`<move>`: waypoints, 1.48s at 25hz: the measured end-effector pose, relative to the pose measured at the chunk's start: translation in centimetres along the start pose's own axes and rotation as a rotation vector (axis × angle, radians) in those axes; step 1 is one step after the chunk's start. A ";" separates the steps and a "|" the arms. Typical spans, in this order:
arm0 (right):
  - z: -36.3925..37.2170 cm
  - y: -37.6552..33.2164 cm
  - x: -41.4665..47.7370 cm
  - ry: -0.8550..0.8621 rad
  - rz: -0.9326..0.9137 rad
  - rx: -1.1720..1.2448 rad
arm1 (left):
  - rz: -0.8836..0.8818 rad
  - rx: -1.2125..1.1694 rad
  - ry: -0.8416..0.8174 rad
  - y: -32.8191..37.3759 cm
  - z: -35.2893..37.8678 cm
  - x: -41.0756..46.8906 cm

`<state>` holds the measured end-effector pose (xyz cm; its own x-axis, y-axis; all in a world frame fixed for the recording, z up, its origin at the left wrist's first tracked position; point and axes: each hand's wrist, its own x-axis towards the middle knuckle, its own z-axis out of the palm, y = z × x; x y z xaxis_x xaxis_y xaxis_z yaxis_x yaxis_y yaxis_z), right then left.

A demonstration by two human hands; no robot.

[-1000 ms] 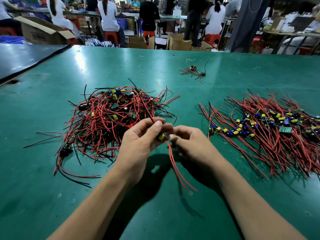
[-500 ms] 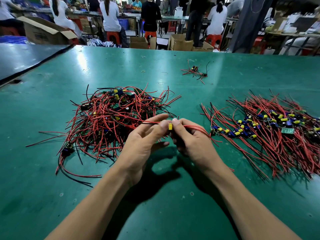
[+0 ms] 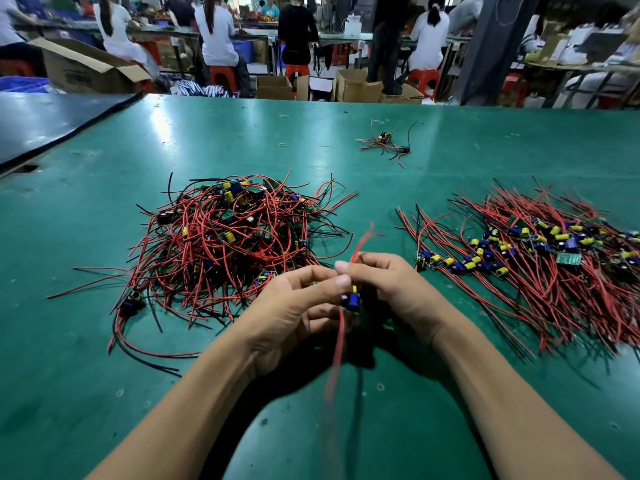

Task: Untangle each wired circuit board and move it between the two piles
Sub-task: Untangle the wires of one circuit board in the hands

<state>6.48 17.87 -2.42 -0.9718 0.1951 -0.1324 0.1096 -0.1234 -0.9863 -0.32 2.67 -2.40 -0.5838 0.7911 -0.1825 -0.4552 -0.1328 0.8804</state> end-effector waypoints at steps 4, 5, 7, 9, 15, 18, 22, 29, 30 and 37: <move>-0.1 0.0 0.1 0.158 -0.069 -0.028 | 0.008 0.023 0.011 -0.2 -0.1 0.2; -0.2 -0.1 0.2 0.185 -0.090 -0.022 | 0.007 0.031 0.010 -0.1 -0.1 0.2; -0.2 -0.3 0.4 0.205 -0.132 -0.002 | -0.004 0.054 -0.005 -0.1 -0.1 0.2; -0.1 -0.3 0.4 0.195 -0.149 -0.029 | -0.006 0.096 -0.009 -0.1 -0.1 0.2; 0.1 0.1 0.1 0.090 -0.085 -0.005 | 0.036 0.138 0.095 -0.8 0.5 0.3; 0.2 0.3 0.0 0.023 -0.015 0.045 | 0.076 0.180 0.134 -0.9 0.7 0.1; 0.7 0.5 0.2 0.060 -0.027 0.054 | 0.120 0.257 0.158 -0.9 0.6 0.1; -1.7 0.6 1.0 0.422 -0.232 -0.420 | 0.139 0.463 0.050 -1.1 0.9 -0.4; -1.5 0.8 1.1 0.417 -0.206 -0.380 | 0.149 0.484 0.062 -1.2 1.0 -0.4; 0.0 0.9 0.7 0.049 0.026 -0.024 | 0.184 0.407 0.154 -1.5 0.9 0.0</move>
<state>5.94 17.91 -3.45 -0.9573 0.2392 -0.1621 0.1402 -0.1061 -0.9844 0.94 3.42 -3.38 -0.7372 0.6743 -0.0428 -0.0521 0.0065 0.9986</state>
